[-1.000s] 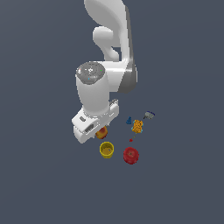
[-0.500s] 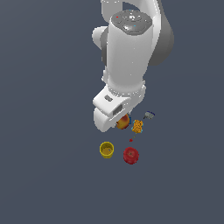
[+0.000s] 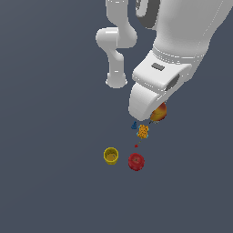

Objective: Pick up a designated object from a clutter of objects.

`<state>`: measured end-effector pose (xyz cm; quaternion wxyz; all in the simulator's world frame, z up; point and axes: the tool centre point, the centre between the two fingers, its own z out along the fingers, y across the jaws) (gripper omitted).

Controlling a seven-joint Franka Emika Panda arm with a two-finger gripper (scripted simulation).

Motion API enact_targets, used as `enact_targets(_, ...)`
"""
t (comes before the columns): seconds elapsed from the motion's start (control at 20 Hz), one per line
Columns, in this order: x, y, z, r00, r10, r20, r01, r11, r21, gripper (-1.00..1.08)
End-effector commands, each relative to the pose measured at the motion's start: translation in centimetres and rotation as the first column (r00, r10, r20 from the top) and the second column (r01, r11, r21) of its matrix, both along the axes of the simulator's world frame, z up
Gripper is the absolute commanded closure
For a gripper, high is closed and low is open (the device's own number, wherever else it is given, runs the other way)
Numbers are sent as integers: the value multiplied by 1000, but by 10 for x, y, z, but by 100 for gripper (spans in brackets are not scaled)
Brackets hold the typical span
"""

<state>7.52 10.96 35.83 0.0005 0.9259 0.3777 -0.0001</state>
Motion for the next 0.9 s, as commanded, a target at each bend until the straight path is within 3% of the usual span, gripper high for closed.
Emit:
enact_targets(0.0,2,15,18,1000,-1,0,1,1000,0,108)
enact_targets(0.4,9,43,51,1000,-2,0,2,1000,1,108)
enact_targets(0.85,11,52,62,1000,-2,0,2,1000,1,108)
